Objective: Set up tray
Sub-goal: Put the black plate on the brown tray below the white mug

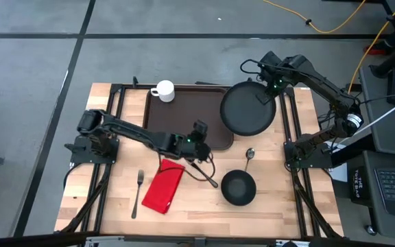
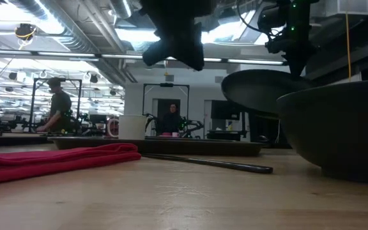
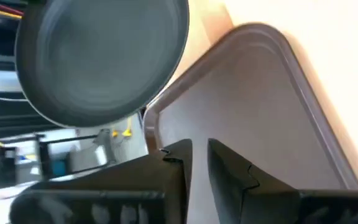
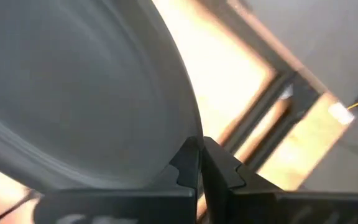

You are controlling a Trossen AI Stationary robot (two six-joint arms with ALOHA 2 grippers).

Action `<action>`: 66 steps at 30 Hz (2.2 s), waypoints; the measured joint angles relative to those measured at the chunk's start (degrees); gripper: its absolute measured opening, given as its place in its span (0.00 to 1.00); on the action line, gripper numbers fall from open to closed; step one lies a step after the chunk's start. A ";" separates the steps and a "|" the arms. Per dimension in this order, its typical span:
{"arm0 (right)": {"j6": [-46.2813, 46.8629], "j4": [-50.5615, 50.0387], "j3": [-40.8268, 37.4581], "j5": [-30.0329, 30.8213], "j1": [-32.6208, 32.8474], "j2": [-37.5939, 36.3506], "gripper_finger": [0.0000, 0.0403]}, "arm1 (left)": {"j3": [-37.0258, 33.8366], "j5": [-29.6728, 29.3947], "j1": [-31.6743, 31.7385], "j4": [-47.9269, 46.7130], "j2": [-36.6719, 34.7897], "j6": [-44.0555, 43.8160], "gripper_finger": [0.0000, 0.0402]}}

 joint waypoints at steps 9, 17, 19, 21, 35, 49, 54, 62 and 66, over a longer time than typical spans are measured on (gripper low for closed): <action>6.73 -0.57 0.00 -3.52 4.89 0.02 0.02 | 0.24 -8.23 -3.92 0.84 3.18 5.04 0.16; 10.75 -0.39 0.00 -3.70 8.96 0.02 0.02 | 0.22 -6.31 -6.90 5.70 3.19 5.40 0.30; 11.18 -0.38 0.00 -4.28 9.78 0.02 0.02 | 0.20 -5.50 -7.40 6.75 3.19 6.55 0.34; 11.94 -0.27 0.00 -4.56 10.57 0.02 0.02 | 0.20 -5.41 -7.75 7.86 3.19 7.35 0.38; 14.97 3.06 0.00 -9.25 16.30 0.02 0.02 | 0.20 -2.21 -7.81 8.19 3.19 9.56 0.39; 16.57 4.52 0.00 -9.56 20.05 0.02 0.02 | 0.20 0.12 -7.10 7.75 3.16 7.99 0.39; 16.57 4.84 0.00 -11.08 20.05 0.02 0.02 | 0.20 0.32 -6.71 7.66 3.16 7.58 0.37; 16.57 5.52 0.00 -12.51 20.05 0.02 0.02 | 0.20 2.30 -5.97 4.35 3.14 4.13 0.32; 16.43 5.82 0.00 -12.52 20.05 0.02 0.02 | 0.20 3.24 -5.95 4.28 3.14 4.36 0.29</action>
